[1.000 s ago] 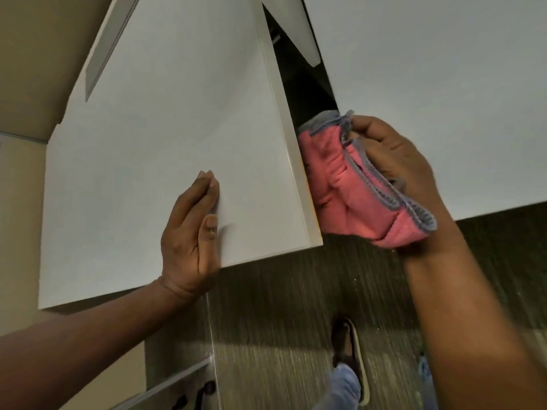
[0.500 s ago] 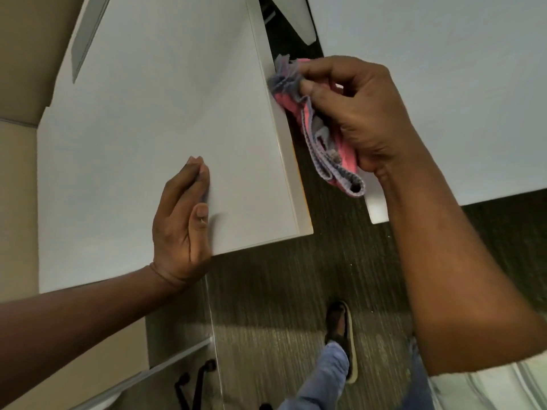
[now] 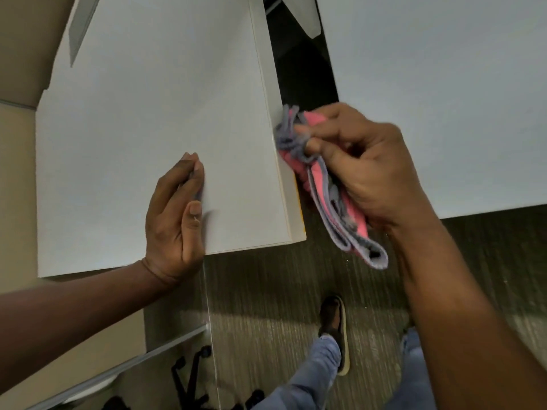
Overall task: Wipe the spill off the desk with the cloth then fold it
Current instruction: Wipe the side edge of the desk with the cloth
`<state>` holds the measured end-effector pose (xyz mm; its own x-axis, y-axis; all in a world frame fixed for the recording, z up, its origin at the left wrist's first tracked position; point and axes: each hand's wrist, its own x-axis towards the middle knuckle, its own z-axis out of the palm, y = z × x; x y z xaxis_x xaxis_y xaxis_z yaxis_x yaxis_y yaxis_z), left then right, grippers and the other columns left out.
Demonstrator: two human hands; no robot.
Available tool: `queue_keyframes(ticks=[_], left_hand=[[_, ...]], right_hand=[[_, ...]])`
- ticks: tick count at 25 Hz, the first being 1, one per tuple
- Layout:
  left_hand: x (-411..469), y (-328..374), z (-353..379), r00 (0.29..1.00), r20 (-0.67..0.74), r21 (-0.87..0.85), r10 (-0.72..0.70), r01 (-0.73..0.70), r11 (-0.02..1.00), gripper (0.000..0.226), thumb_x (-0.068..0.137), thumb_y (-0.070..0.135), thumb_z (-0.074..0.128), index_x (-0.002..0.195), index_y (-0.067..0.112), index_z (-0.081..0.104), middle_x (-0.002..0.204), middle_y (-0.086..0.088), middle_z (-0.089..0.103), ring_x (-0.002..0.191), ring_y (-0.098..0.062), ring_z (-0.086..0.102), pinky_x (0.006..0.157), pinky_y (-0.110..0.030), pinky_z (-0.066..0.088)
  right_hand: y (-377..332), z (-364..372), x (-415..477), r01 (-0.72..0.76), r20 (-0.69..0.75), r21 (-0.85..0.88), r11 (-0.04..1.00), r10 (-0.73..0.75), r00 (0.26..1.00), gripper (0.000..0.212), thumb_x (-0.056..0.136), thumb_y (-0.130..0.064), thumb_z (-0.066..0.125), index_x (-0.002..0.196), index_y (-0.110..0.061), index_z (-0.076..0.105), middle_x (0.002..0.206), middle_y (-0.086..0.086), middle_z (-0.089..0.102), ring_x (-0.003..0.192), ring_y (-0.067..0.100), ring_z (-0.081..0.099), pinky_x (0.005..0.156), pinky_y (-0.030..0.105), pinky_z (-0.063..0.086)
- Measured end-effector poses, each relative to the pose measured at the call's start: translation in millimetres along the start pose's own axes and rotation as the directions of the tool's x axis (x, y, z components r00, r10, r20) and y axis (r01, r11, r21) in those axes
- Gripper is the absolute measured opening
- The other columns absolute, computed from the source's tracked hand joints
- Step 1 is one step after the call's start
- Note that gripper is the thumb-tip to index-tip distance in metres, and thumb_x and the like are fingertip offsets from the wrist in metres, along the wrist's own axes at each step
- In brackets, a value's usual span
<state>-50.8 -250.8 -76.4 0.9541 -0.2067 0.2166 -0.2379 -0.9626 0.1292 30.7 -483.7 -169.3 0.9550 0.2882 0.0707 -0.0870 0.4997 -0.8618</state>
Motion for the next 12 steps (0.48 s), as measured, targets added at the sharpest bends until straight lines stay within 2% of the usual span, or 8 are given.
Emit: queue_keyframes(ticks=[3,6,8,10,12], left_hand=[[0.6,1.5,-0.1,1.0,-0.01,0.006,0.0,0.0,1.0,0.044,0.094,0.011,0.031,0.125,-0.016,0.046,0.136,-0.018,0.042,0.128,-0.034,0.042,0.108,-0.04,0.037],[0.3,1.0,0.5,1.0,-0.022,0.032,0.001,-0.001,0.999,0.044,0.095,0.012,0.031,0.124,-0.017,0.047,0.132,-0.025,0.043,0.126,-0.037,0.044,0.107,-0.04,0.038],[-0.6,-0.3,2.4,1.0,-0.028,0.025,-0.004,0.004,1.0,0.044,0.096,0.013,0.031,0.124,-0.016,0.048,0.133,-0.024,0.044,0.126,-0.035,0.044,0.107,-0.041,0.039],[-1.4,-1.6,3.0,1.0,-0.026,0.006,-0.007,0.008,1.0,0.045,0.099,0.017,0.03,0.124,-0.016,0.047,0.134,-0.019,0.043,0.127,-0.035,0.043,0.107,-0.042,0.039],[-2.1,-2.0,1.3,1.0,-0.027,0.0,-0.012,0.012,1.0,0.045,0.098,0.015,0.029,0.125,-0.016,0.047,0.133,-0.023,0.044,0.126,-0.036,0.043,0.107,-0.043,0.038]], right_hand=[[-5.7,-1.5,-16.4,-0.031,0.046,-0.015,0.999,0.032,0.998,0.029,0.086,0.004,0.062,0.112,-0.008,0.063,0.101,-0.002,0.062,0.098,0.0,0.061,0.087,0.013,0.047],[-12.5,0.5,10.4,-0.058,-0.009,-0.078,0.995,0.057,0.998,0.026,0.089,-0.002,0.061,0.112,-0.012,0.066,0.103,-0.001,0.066,0.098,0.002,0.063,0.088,0.013,0.049],[-18.3,-2.9,35.9,-0.087,-0.015,-0.149,0.985,0.085,0.996,0.021,0.092,-0.007,0.059,0.109,-0.015,0.068,0.098,-0.009,0.068,0.092,0.0,0.065,0.084,0.013,0.051],[-23.8,-9.1,53.3,-0.077,0.042,-0.172,0.982,0.085,0.995,0.019,0.095,-0.009,0.057,0.109,-0.016,0.067,0.089,-0.02,0.067,0.083,-0.007,0.065,0.076,0.009,0.05],[-26.6,-15.1,59.1,-0.071,0.122,-0.198,0.978,0.096,0.988,0.019,0.096,-0.011,0.055,0.111,-0.018,0.063,0.091,-0.019,0.064,0.079,-0.015,0.062,0.072,0.004,0.047]])
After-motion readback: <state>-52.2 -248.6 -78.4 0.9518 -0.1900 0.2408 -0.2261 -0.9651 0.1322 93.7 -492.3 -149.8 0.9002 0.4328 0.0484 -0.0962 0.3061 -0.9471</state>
